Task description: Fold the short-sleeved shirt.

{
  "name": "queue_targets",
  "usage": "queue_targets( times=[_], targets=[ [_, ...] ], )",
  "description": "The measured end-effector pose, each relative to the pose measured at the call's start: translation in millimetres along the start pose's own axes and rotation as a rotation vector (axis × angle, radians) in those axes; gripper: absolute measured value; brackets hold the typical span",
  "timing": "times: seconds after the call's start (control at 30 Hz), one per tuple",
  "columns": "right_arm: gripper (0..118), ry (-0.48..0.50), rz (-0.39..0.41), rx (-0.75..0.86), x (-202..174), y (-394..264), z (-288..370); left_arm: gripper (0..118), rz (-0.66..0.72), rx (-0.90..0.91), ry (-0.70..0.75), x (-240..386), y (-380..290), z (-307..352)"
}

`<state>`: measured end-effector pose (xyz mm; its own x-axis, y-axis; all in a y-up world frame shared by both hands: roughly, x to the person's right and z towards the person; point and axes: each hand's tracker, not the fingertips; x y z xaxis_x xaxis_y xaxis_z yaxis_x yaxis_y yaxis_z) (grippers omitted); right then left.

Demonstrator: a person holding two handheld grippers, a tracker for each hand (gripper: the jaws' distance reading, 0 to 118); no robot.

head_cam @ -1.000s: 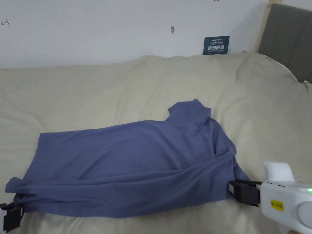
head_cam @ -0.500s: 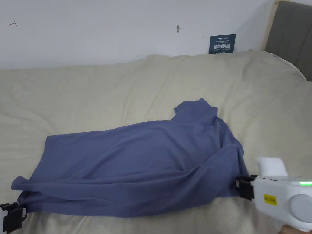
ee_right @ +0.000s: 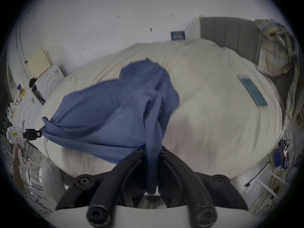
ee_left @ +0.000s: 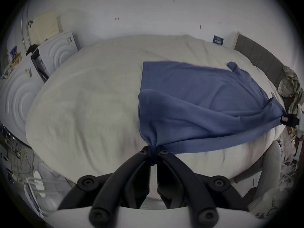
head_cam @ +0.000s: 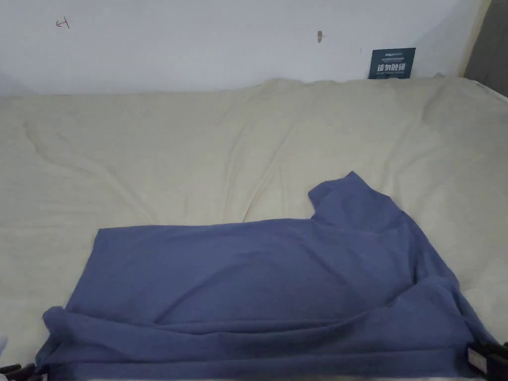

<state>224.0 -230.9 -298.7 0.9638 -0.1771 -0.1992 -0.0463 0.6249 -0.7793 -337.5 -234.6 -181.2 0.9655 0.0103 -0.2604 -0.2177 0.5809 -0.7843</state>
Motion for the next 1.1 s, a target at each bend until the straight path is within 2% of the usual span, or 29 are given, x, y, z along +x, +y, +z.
queue_targets(
  times=[0.13,0.17,0.2,0.23,0.27,0.3,0.37,0.47,0.5,0.57,0.6,0.63,0.67,0.7,0.73,0.8,0.83,0.87,1.0,1.1],
  targets=[
    [9,-0.002,-0.022,0.000,1.1,-21.6,-5.9,5,0.042,-0.013,-0.034,-3.5,-22.2,-8.1],
    [13,-0.008,-0.026,0.003,2.8,-21.7,-7.1,9,0.034,-0.013,-0.026,-3.9,-25.0,-10.3],
    [32,-0.021,-0.030,0.005,1.7,-21.0,-7.1,30,0.030,-0.007,-0.018,-3.7,-23.8,-10.3],
    [58,-0.037,-0.031,0.014,1.4,-18.7,-6.2,57,0.020,-0.009,0.014,-5.4,-24.4,-11.0],
    [84,-0.051,-0.035,0.029,0.7,-16.0,-4.5,89,0.017,0.003,0.047,-9.4,-21.8,-8.2],
    [96,-0.055,-0.042,0.048,1.1,-13.7,0.4,114,0.024,0.016,0.051,-12.5,-19.7,-5.9],
    [95,-0.014,-0.047,0.119,-3.0,-1.7,17.0,116,0.082,0.077,-0.002,-16.8,-12.3,4.9],
    [95,-0.033,-0.030,0.198,-8.0,20.0,34.9,110,0.084,0.157,0.012,-13.0,5.8,23.1],
    [95,-0.030,-0.026,0.230,-10.9,26.5,38.8,98,0.084,0.183,0.014,0.7,10.8,34.1],
    [93,0.006,0.014,0.270,-8.1,17.2,33.5,61,0.135,0.266,-0.049,7.2,25.6,40.9],
    [83,0.011,0.037,0.268,-8.5,16.2,33.6,28,0.152,0.275,-0.074,10.9,33.4,40.9],
    [69,0.000,0.059,0.287,-8.4,16.1,33.4,3,0.138,0.270,-0.051,16.8,40.0,40.8],
    [51,-0.010,0.080,0.329,-8.3,16.8,33.6,0,0.130,0.293,-0.027,24.7,47.5,38.2],
    [19,0.013,0.108,0.350,-17.8,49.7,38.1,0,0.077,0.332,0.064,34.1,52.0,37.7],
    [3,0.024,0.103,0.348,-15.6,52.5,35.8,0,0.057,0.353,0.102,40.8,58.3,37.7],
    [0,0.017,0.103,0.332,-5.8,62.2,17.7,0,0.017,0.306,0.060,45.2,69.1,30.4],
    [0,0.014,0.111,0.324,-34.7,101.2,11.9,0,0.052,0.320,0.032,49.3,73.2,29.0],
    [0,0.030,0.136,0.303,-34.5,111.5,3.0,0,0.058,0.336,0.027,51.3,77.1,28.4],
    [0,0.026,0.097,0.296,-38.2,151.6,-25.1,0,0.049,0.338,0.010,55.1,96.8,18.4],
    [0,0.006,0.068,0.230,-36.2,185.7,-59.6,0,0.021,0.310,0.022,56.9,110.6,4.8]
  ],
)
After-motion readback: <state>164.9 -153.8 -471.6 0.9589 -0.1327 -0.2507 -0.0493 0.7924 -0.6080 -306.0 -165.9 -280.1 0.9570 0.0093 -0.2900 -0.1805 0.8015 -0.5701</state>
